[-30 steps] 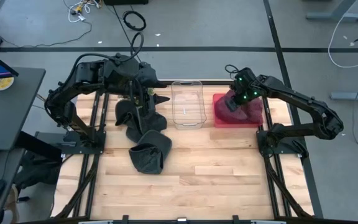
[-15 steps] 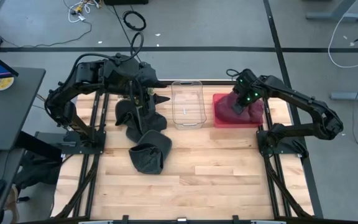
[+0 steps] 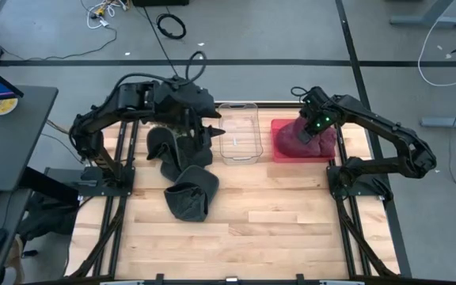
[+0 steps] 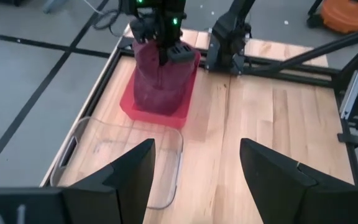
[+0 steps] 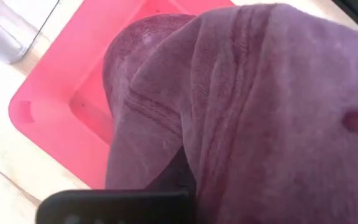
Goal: Pick & Place hat
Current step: Put the red cap into the red bin, then put the bottom black cap into the transparent bin
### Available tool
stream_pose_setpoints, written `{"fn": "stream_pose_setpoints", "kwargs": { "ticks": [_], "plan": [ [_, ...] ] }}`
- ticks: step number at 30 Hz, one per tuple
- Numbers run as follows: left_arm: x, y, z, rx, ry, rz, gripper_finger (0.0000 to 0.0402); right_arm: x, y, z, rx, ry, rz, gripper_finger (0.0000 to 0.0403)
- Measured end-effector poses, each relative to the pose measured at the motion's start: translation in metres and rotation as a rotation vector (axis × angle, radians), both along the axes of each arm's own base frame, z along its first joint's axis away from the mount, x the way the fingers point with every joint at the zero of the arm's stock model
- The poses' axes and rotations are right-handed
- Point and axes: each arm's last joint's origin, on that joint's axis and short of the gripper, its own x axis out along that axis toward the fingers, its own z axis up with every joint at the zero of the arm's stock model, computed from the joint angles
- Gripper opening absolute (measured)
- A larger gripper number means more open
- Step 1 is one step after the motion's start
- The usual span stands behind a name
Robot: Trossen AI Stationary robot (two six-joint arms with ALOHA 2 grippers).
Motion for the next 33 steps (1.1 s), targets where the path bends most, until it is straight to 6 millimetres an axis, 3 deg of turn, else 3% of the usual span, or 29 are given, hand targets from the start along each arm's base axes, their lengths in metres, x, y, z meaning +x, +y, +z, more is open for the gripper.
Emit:
{"fn": "stream_pose_setpoints", "kwargs": {
  "ticks": [6, 15, 20, 24, 28, 33],
  "plan": [
    [0.001, 0.000, -0.003, -0.001, 0.019, -0.001, 0.0238, -0.003, 0.000, -0.001, 0.019, 0.018, -0.055, 0.0049],
    [0.001, 0.000, -0.003, 0.016, 0.023, -0.010, 0.0238, -0.009, 0.008, 0.000, 0.101, 0.038, -0.039, 0.0233],
    [0.003, 0.001, 0.000, 0.059, 0.000, -0.027, 0.0238, -0.013, 0.013, 0.017, 0.069, 0.011, -0.030, 0.0305],
    [0.007, 0.001, 0.006, 0.079, -0.067, -0.042, 0.0229, -0.014, 0.015, 0.044, -0.010, -0.068, -0.028, 0.0316],
    [0.010, -0.001, 0.008, 0.078, -0.110, -0.044, 0.0194, -0.017, 0.019, 0.072, -0.083, -0.142, -0.042, 0.0307],
    [0.048, -0.019, -0.020, 0.070, -0.237, -0.096, 0.0129, -0.021, 0.022, 0.098, -0.160, -0.214, -0.043, 0.0289]
  ]
}}
